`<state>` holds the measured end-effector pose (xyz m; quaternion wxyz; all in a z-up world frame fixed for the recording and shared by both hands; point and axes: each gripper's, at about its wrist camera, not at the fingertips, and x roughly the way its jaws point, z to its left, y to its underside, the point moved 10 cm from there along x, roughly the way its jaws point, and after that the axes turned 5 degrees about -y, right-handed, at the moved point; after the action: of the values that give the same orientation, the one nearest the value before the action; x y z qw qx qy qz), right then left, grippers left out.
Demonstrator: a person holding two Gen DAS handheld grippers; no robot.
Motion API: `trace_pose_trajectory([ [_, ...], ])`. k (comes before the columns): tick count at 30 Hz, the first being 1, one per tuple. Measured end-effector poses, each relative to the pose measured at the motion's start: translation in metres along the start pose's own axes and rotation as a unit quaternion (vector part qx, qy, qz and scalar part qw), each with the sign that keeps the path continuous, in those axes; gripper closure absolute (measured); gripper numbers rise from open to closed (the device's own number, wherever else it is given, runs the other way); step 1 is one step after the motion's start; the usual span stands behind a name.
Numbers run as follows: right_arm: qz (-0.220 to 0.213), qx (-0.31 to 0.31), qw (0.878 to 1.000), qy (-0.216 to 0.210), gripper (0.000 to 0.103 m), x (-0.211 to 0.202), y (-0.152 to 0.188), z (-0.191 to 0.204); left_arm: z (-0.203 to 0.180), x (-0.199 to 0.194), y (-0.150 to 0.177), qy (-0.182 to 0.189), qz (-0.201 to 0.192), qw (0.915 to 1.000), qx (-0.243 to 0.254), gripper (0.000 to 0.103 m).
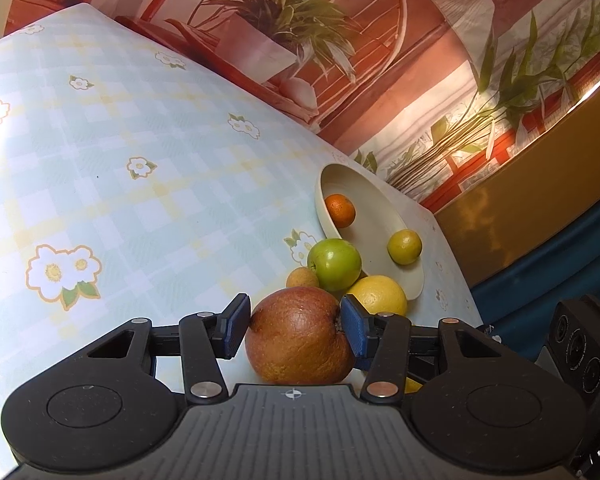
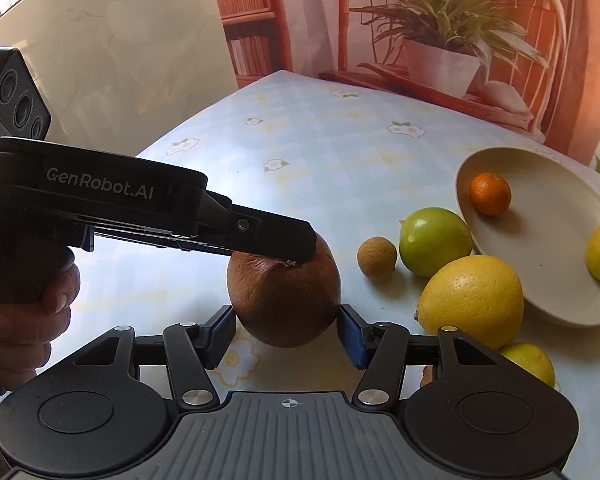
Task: Organize fruits
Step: 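Grasp the apple with the right gripper while the left gripper presses its top, then carry the red-brown apple onto the cream plate and open both grippers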
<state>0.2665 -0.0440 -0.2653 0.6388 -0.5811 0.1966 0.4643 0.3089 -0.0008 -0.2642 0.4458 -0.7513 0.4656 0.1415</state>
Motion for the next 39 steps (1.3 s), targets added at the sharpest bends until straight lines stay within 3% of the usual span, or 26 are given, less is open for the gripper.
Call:
trace_pose_trajectory([
  [8,-0.037,0.002,0.999,0.005,0.051,-0.019,-0.013,-0.009,-0.018,-0.003,-0.014,0.006,-0.015,0.9999,0.005,0.051],
  [20,-0.09,0.01,0.996,0.018,0.051,-0.054,-0.038,-0.044,-0.074,0.006,-0.041,0.008,-0.022,0.9969,0.074,0.051],
  [31,-0.11,0.011,0.992,0.052,0.051,-0.063,-0.064,-0.124,-0.134,0.065,-0.083,0.021,-0.009,0.9904,0.136,0.051],
  [39,-0.101,0.022,0.992,0.071,0.051,-0.044,-0.079,-0.185,-0.141,0.126,-0.105,0.017,0.023,0.9928,0.116,0.051],
])
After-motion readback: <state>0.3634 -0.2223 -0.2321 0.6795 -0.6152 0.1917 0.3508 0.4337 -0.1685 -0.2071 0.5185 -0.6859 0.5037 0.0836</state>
